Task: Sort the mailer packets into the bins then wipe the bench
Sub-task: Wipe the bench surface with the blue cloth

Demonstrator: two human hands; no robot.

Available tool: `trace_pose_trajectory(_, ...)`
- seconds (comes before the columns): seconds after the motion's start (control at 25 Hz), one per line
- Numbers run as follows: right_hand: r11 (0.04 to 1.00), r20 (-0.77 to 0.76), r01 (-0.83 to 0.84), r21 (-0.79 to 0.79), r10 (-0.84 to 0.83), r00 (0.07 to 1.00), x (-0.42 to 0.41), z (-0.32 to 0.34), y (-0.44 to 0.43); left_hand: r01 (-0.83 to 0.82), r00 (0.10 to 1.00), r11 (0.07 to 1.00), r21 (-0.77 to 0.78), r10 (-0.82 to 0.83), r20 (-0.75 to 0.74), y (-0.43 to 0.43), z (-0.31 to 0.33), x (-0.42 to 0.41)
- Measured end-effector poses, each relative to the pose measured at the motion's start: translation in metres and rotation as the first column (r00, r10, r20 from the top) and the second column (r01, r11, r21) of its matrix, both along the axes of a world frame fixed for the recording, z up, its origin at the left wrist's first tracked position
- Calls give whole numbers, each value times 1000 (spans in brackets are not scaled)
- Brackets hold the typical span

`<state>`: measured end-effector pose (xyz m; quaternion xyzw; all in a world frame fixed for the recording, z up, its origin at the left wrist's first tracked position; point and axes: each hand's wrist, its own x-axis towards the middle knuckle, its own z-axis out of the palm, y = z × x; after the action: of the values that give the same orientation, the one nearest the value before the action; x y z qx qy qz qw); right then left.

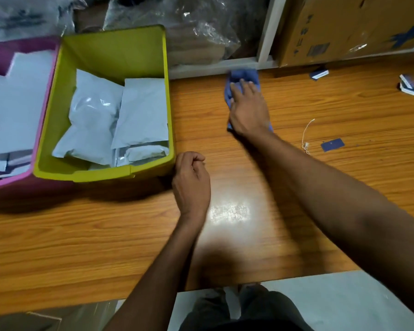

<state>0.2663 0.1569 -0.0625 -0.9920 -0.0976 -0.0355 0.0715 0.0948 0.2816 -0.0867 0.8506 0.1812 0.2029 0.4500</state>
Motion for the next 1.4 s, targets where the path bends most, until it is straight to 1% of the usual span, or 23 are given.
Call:
trace_pose_trajectory(0.08, 998, 8, -10, 58, 10, 1000, -33, -3, -1, 48, 999, 996, 69, -46, -24, -2, -4, 1)
trace_pose_trajectory(0.16, 973, 33, -221, 68, 219, 975, -110, -22, 8, 117, 992, 980, 161, -108, -62, 0, -12, 1)
trace_pose_trajectory(0.24, 952, 6, -295, 76, 296, 955, -125, -30, 0, 136, 988, 985, 111, -127, -83, 2, -15, -2)
trace_pose_trajectory(0.28, 968, 0, -243, 56, 243, 970, -109, -26, -1, 129, 990, 988, 81, -123, -75, 5, -16, -3)
trace_pose_trajectory(0.36, 994, -26, 63, 89, -61, 998, -78, -8, -5, 128, 991, 990, 55, -125, -55, 7, -17, -3)
trace_pose_trajectory(0.4, 984, -73, 144, 103, -137, 988, -83, -4, -2, 130, 990, 989, 64, -126, -60, 8, -16, -2)
trace_pose_trajectory(0.44, 979, -94, 170, 113, -159, 983, -108, -6, 2, 143, 987, 986, 86, -137, -81, 7, -15, -3)
trace_pose_trajectory(0.52, 988, -59, 97, 121, -90, 994, -194, -19, 6, 213, 973, 959, 189, -190, -135, 2, -13, -1)
trace_pose_trajectory(0.6, 995, -47, -25, 92, 30, 998, -229, -27, -19, 281, 953, 847, 451, -191, -234, -2, -17, 0)
trace_pose_trajectory(0.64, 999, -77, -36, 37, 39, 996, -219, -26, -35, 342, 929, 776, 529, -197, -312, -5, -18, -1)
trace_pose_trajectory(0.72, 995, -43, 103, -18, -104, 994, -167, -23, -66, 438, 877, 688, 579, -185, -444, -10, -18, 0)
trace_pose_trajectory(0.8, 980, -54, 199, 4, -198, 979, -152, -15, -75, 466, 855, 681, 565, -181, -487, -15, -19, -2)
trace_pose_trajectory(0.84, 987, -60, 160, 17, -159, 986, -168, -17, -69, 455, 861, 679, 576, -173, -478, -14, -19, -3)
trace_pose_trajectory(0.92, 997, -29, -74, 10, 74, 997, -227, -26, -50, 443, 875, 657, 610, -170, -453, -12, -17, -3)
trace_pose_trajectory(1.0, 984, -8, -179, -4, 179, 984, -216, -28, -64, 423, 884, 651, 631, -143, -445, -12, -19, -1)
trace_pose_trajectory(1.04, 990, 16, -138, -34, 139, 990, -189, -27, -75, 433, 875, 656, 617, -141, -464, -15, -20, 1)
trace_pose_trajectory(1.08, 1000, 51, -1, -7, 1, 999, -156, -25, -93, 453, 858, 668, 590, -147, -491, -20, -19, -1)
trace_pose_trajectory(1.16, 964, -27, 234, 125, -233, 972, -127, -14, -114, 455, 854, 675, 581, -147, -498, -36, -20, -8)
trace_pose_trajectory(1.2, 956, -45, 240, 167, -236, 971, -137, -13, -111, 456, 858, 673, 582, -157, -490, -43, -18, -9)
trace_pose_trajectory(1.24, 965, -63, 192, 181, -183, 981, -158, -15, -103, 466, 856, 666, 582, -173, -487, -51, -15, -8)
trace_pose_trajectory(1.32, 987, -29, -20, 158, 25, 999, -194, -25, -101, 450, 868, 656, 606, -162, -469, -62, -15, -7)
trace_pose_trajectory(1.36, 986, -12, -73, 150, 76, 997, -185, -23, -114, 444, 872, 653, 614, -156, -465, -69, -17, -5)
trace_pose_trajectory(1.4, 991, -2, -43, 124, 44, 999, -162, -25, -131, 461, 864, 650, 604, -174, -473, -77, -17, -4)
